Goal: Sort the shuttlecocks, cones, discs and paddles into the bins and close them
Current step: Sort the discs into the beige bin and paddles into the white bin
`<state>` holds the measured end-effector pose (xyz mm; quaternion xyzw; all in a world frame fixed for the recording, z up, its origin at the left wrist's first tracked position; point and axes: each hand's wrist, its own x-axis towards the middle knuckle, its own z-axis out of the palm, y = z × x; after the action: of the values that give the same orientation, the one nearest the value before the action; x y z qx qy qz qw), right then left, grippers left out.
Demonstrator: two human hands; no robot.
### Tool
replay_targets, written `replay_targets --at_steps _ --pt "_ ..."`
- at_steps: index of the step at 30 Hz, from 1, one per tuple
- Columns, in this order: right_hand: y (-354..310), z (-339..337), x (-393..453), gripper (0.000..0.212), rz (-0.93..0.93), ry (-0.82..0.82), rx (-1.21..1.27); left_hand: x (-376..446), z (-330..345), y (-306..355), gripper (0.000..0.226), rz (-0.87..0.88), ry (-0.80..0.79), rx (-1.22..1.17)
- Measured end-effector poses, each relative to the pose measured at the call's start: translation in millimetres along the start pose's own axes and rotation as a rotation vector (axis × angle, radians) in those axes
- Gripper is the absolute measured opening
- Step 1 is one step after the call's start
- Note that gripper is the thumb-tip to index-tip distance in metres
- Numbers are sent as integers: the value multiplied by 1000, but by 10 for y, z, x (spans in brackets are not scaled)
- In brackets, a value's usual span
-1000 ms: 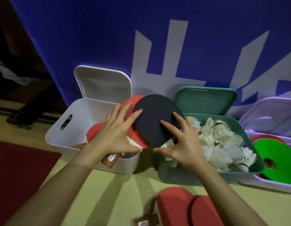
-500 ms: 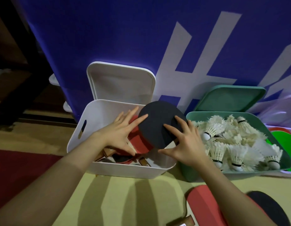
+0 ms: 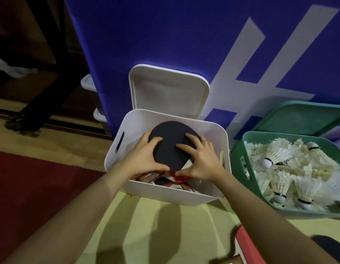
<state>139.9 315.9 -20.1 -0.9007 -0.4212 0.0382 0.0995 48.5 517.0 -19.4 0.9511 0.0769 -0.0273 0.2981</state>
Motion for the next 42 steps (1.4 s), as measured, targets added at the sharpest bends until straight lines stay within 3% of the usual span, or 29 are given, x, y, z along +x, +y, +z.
replay_targets --at_steps 4,10,16,24,29,34,37,40,42 --pt "-3 86 49 79 9 -76 -68 89 54 47 84 -5 -90 198" --pt "61 -255 -287 45 10 168 -26 61 48 574 48 215 165 290" --pt "368 -666 -1075 40 13 441 -8 -116 48 1351 42 415 274 186" --pt "1092 -654 -2387 31 96 500 1 -469 843 2255 46 512 208 209" --pt "1605 -348 -3215 41 215 346 58 -728 1617 2730 55 439 129 253" --pt "1981 36 -3776 75 441 -116 49 -877 2168 3026 45 326 206 266" --pt "2130 256 -4028 101 496 -302 50 -938 2437 3122 45 325 221 271" --pt "2165 461 -4150 113 496 -365 122 -984 2744 3119 52 291 79 322" --pt "2153 550 -4172 115 483 -341 142 -1007 2982 3052 55 172 -118 357"
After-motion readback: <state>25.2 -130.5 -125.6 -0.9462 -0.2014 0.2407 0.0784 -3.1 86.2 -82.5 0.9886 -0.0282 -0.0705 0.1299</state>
